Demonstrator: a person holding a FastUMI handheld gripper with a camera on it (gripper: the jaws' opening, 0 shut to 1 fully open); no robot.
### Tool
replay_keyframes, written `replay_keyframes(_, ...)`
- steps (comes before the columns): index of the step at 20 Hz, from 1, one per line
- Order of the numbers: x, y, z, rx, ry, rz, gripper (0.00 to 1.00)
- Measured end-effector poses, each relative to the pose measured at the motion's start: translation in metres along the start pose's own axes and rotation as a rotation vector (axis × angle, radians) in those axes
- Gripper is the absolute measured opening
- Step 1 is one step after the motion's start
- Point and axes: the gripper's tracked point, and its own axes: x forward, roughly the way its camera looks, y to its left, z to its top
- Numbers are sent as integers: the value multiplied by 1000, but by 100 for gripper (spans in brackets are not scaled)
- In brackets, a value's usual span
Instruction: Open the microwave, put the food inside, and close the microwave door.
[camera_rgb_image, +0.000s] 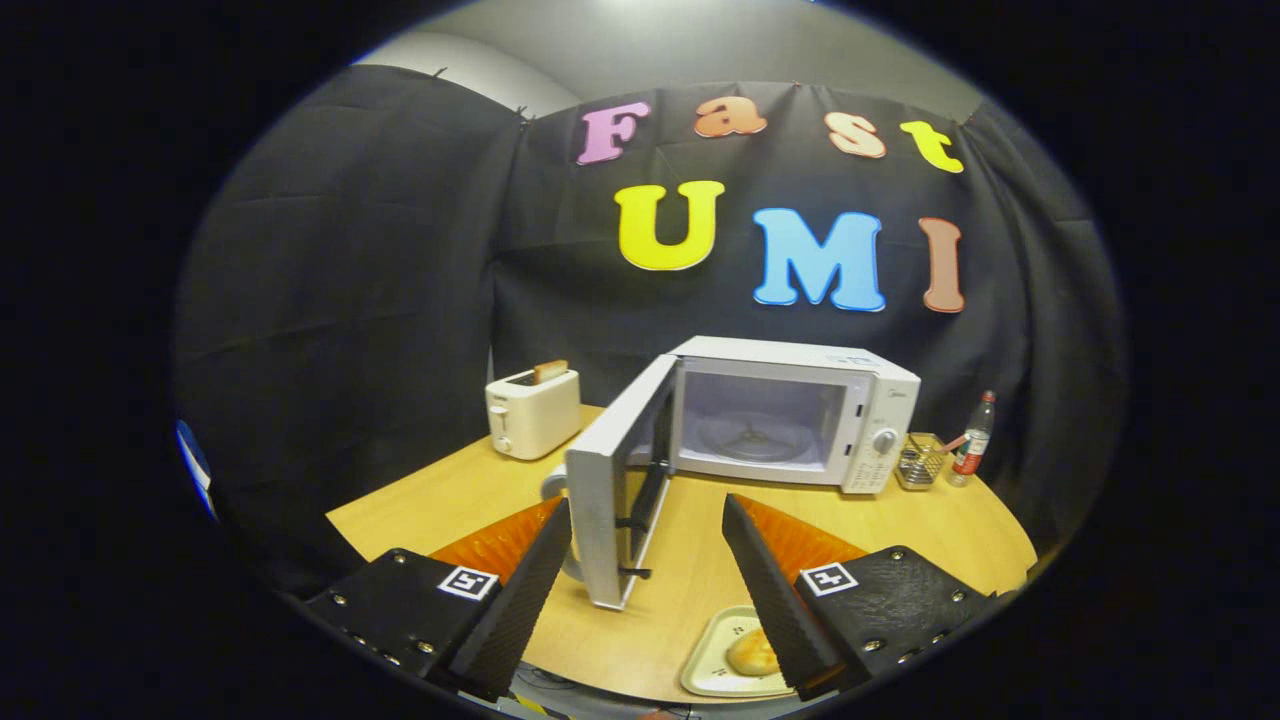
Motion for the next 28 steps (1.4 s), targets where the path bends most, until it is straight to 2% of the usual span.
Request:
replay_keyframes(7,7,-82,-72,55,184,-160,94)
replay_keyframes(10,11,-90,-108,105,294,-161,95)
replay_keyframes(15,16,-99,-152,108,413,-160,95)
replay_keyframes(23,20,-95,-199,113,565,-138,95)
replay_keyframes(28,22,-95,-206,112,603,-127,94)
